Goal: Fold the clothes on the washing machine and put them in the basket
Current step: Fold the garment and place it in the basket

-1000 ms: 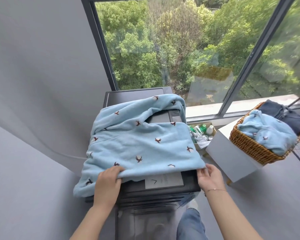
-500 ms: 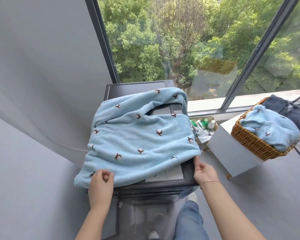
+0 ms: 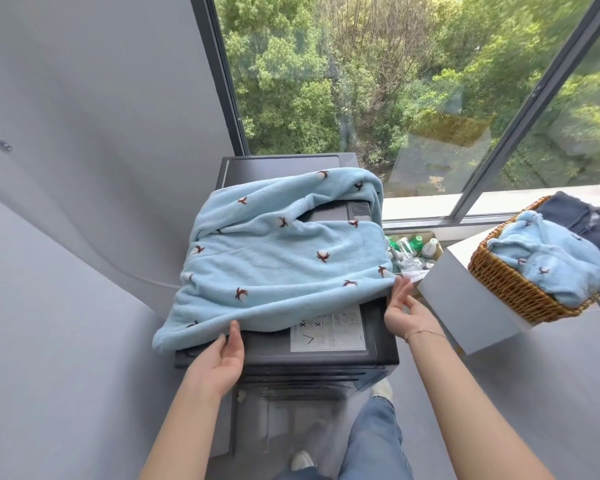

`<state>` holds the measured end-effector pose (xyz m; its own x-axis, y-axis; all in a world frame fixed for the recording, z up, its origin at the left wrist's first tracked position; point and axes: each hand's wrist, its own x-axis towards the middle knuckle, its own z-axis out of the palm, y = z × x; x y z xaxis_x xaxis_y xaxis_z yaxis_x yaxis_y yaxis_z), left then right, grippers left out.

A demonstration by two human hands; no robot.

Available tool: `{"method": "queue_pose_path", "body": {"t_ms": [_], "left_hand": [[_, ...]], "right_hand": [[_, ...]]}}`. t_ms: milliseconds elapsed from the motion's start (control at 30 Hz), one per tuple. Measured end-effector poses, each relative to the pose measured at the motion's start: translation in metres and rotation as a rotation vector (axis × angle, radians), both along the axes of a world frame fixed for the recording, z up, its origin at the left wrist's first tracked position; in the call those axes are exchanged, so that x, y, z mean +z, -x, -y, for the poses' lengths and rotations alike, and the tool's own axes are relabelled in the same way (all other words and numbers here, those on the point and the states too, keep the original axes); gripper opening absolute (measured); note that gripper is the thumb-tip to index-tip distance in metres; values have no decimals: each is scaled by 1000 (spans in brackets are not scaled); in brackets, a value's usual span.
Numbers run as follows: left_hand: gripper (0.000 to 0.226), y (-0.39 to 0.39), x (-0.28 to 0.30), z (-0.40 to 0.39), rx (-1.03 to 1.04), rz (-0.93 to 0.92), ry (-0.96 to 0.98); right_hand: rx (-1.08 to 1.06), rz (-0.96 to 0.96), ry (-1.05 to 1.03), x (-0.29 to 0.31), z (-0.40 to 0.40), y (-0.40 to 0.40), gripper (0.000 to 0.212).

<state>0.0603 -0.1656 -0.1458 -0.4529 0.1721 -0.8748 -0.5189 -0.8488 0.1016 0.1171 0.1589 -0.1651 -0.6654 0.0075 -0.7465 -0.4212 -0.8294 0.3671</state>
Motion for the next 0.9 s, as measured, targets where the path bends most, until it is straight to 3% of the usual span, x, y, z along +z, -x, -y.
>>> {"method": "queue_pose_path", "body": {"t_ms": [100,233,300,500,667,733,800,833,900], "left_hand": [[15,7,-6,-12,-103,3,83],[16,13,0,-23,-64,14,172],[15,14,4,-25,-41,-8,170],[14,5,10,-14,-46,-151,165],[24,-6,4,-4,-11,-157,176],[26,-8,-2,-2,16,-76,120],[22,-12,-6,-2,15,-13,73],[24,-13,-7,-1,1,-33,84],[51,-14,-3,1,-50,-192,76]], "right_hand": [[212,68,-167,0,12,9,31],[433,318,-724,-10,28,19,18],[462,361,-828,-11,28,22,17],[311,378,-794,4,20,20,18],[180,629,-1085,3,49,-20,20],[167,650,-977,-12,54,-34,19],[188,536,-677,-32,41,-38,23],[198,456,-548,-42,29,-36,25],[197,257,-422,-47,7,-30,34]]}}
